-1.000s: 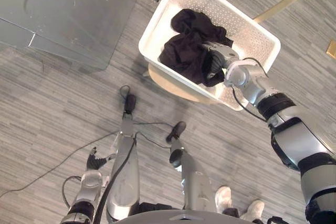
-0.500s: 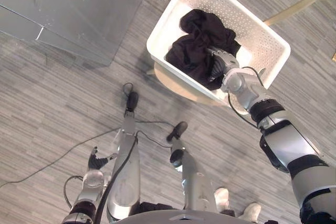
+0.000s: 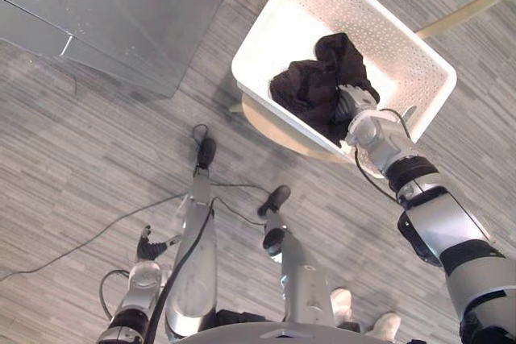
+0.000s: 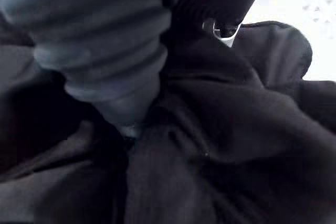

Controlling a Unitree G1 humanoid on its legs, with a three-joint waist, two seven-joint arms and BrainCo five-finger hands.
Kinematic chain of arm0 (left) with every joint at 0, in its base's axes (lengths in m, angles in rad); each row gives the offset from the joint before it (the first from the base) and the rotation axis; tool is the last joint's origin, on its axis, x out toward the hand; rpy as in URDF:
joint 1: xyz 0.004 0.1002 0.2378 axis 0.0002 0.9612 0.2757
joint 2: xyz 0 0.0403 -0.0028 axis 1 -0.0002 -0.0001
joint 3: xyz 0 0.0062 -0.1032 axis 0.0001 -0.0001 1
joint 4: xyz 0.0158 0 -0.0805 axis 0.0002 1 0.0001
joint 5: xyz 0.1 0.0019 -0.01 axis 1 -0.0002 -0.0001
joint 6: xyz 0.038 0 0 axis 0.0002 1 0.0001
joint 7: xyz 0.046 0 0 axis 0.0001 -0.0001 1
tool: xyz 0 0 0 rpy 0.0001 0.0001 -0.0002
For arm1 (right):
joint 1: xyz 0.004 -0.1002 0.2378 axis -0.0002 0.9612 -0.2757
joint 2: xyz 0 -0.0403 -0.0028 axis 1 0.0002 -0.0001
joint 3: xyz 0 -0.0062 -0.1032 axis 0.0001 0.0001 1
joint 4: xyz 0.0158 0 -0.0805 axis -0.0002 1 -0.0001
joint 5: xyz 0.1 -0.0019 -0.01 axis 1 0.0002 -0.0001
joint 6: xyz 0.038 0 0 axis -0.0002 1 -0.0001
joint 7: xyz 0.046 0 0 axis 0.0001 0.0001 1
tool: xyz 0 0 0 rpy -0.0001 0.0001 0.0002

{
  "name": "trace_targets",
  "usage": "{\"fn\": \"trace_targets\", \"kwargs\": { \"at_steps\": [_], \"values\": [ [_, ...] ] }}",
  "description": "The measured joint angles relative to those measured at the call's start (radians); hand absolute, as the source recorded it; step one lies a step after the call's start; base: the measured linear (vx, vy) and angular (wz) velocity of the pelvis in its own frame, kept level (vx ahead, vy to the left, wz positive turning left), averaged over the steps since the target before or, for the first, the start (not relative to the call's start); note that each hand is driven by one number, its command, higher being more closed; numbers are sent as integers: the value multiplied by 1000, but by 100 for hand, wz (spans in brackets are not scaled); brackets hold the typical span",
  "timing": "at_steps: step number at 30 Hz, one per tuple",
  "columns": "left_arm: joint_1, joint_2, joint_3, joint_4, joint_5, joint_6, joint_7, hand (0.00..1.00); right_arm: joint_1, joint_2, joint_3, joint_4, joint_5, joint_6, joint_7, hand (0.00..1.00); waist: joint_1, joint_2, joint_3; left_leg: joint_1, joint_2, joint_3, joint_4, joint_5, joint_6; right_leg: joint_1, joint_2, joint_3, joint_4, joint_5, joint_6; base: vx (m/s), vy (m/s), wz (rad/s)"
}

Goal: Pick up the laundry basket with both hands and put the clothes into the washing machine.

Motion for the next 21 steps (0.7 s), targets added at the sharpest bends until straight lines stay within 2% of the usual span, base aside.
{"fn": "trace_targets", "kwargs": {
  "at_steps": [9,12,14,15,17,18,21],
  "values": [
    [0,-1,-2,0,0,-1,0,0,5,-1,14,0,38,-1,1,100,0,3,-1,0,0,0,0,0,0,0,0,0,1,1,2,30,-14,0],
    [0,-2,-3,0,-1,-1,0,0,24,10,-60,1,86,5,-8,100,2,6,-1,0,0,-1,0,0,0,0,0,0,3,0,2,11,-7,0],
    [-2,-5,-2,0,-14,0,5,0,54,63,-251,2,185,23,-46,100,2,9,-2,1,-1,-1,1,0,0,-5,-4,0,17,-6,2,0,0,0],
    [-4,-6,-1,0,-20,1,7,0,60,79,-309,3,232,25,-63,100,1,11,-1,2,-1,-1,1,1,0,-6,-5,0,22,-10,2,0,0,0],
    [-17,-17,2,1,-20,4,25,0,76,130,-499,4,431,18,-143,100,1,25,-3,5,-2,-1,1,1,-1,-8,-10,0,36,-17,3,31,-30,3],
    [-28,-22,11,1,-20,7,38,0,79,164,-609,1,579,0,-203,100,0,32,-2,10,-3,0,1,1,-1,-8,-13,1,44,-20,4,26,-34,1],
    [-46,-42,52,-4,-20,10,59,0,94,220,-738,-23,788,-46,-261,100,-4,35,-1,21,-5,5,-2,1,0,-6,-18,6,58,-29,6,27,-40,0]
  ]
}}
